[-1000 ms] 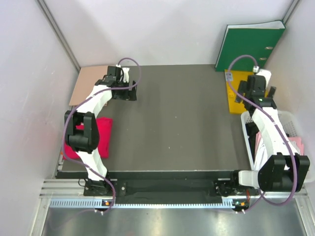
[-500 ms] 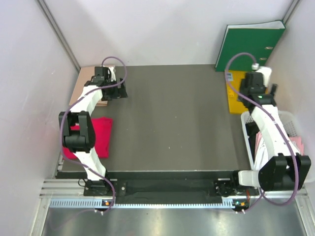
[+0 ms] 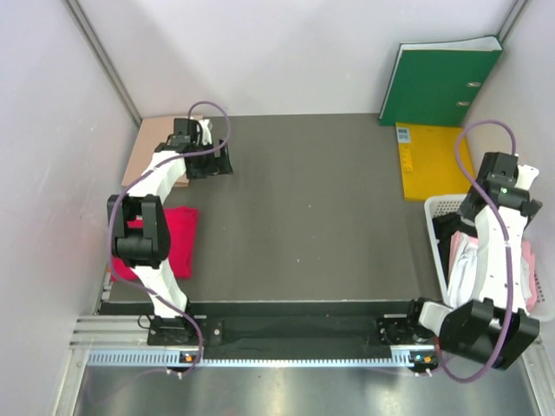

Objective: Fold and stack the t-shirts
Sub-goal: Grab crumpled tshirt from bin with the right arm

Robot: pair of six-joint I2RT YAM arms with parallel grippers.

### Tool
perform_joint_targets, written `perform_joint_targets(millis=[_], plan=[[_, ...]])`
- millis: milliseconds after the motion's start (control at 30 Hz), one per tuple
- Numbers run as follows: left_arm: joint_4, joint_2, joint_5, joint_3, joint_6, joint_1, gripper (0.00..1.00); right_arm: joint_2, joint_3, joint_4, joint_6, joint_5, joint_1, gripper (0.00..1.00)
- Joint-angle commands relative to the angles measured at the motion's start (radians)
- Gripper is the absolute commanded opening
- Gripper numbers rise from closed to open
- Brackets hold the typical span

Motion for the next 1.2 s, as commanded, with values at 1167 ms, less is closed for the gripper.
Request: perform_joint_targets(millis=[1167], plan=[[0.02,0.128,0.141,0.085,0.01,-0.051,0.99,0.19,-0.141,-0.29,0.578,-0.155,-0.326,0.96]])
